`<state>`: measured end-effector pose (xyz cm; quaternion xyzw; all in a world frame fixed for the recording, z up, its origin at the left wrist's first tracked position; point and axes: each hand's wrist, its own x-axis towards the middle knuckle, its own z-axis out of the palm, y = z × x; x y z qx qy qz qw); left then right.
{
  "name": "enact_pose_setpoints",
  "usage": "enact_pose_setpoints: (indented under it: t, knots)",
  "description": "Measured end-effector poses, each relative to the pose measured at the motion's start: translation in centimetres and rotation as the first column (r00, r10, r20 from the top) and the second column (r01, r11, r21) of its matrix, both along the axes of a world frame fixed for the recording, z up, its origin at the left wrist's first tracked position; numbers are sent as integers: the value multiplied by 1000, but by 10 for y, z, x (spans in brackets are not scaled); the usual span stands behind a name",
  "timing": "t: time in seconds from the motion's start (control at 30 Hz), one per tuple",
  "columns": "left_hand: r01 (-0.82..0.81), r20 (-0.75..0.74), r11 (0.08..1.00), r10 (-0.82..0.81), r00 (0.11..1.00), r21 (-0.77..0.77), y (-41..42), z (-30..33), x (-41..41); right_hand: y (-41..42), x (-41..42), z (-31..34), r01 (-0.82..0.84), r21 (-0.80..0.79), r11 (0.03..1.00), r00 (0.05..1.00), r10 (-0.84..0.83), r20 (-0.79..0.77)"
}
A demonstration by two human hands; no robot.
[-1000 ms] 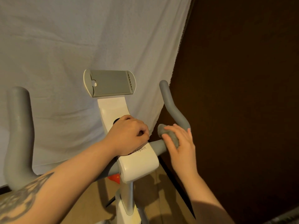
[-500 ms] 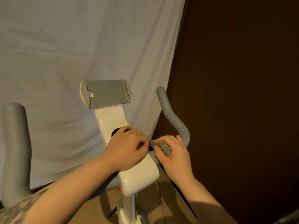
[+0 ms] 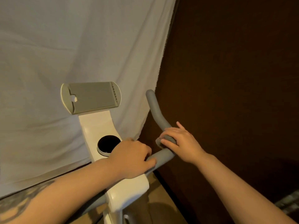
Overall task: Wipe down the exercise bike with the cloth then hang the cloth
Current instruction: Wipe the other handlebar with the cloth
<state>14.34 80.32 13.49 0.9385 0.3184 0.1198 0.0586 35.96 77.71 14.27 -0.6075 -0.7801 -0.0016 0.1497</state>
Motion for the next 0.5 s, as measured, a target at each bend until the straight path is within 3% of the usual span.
enact_pose_setpoints:
  t: [0.07, 0.13, 0.27, 0.37, 0.5]
  knots:
    - [23, 91, 996, -30, 995, 86, 0, -4, -5, -3, -13, 1, -14, -115, 993, 1000, 17, 22]
    - [57, 100, 991, -69, 993, 121, 3, -8, -13, -8, -22, -1, -5, -108, 994, 1000, 5, -1]
    - [38, 113, 997, -46, 993, 73, 8, -12, -21, -12, -24, 3, -28, -164, 986, 991, 5, -135]
    - [42, 76, 998, -46, 996, 54, 8, -10, -19, -14, -14, -3, 65, -25, 998, 989, -68, -133]
    - [63, 40, 995, -66, 997, 75, 7, -7, -22, -33, -58, -37, 337, 229, 913, 867, -207, -454]
